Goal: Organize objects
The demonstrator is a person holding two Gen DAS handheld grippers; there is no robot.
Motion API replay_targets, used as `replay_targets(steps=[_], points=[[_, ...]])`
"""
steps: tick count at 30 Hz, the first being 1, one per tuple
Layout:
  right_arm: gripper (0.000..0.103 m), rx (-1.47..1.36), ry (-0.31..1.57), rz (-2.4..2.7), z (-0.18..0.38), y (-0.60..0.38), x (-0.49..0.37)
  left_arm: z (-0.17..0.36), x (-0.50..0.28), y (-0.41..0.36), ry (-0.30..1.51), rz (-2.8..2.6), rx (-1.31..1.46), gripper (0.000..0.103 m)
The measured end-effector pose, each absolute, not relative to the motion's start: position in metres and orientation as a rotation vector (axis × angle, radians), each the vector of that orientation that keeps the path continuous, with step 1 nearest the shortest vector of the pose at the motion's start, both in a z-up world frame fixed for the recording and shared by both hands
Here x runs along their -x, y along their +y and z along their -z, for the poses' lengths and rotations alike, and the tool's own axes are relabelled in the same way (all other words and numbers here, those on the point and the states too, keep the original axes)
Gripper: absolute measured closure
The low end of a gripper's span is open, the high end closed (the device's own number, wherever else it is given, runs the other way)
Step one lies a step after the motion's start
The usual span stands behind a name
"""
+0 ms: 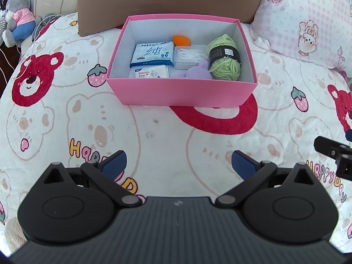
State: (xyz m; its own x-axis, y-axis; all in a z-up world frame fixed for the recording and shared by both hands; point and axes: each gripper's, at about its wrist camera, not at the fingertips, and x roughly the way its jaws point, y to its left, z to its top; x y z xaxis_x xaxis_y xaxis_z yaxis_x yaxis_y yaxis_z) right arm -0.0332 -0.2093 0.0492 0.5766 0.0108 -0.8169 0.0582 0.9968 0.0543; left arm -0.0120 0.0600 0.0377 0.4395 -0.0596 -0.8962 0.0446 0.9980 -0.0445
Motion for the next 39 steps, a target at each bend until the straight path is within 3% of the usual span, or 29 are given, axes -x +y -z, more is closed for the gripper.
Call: replay_targets(steps=[39], points=[[0.006, -0.084, 0.974, 0.052, -0.0428, -0.2121, 0.0334, -0.0295, 0.0129, 0.0509, 1.142, 0.04, -0.01, 0.0]])
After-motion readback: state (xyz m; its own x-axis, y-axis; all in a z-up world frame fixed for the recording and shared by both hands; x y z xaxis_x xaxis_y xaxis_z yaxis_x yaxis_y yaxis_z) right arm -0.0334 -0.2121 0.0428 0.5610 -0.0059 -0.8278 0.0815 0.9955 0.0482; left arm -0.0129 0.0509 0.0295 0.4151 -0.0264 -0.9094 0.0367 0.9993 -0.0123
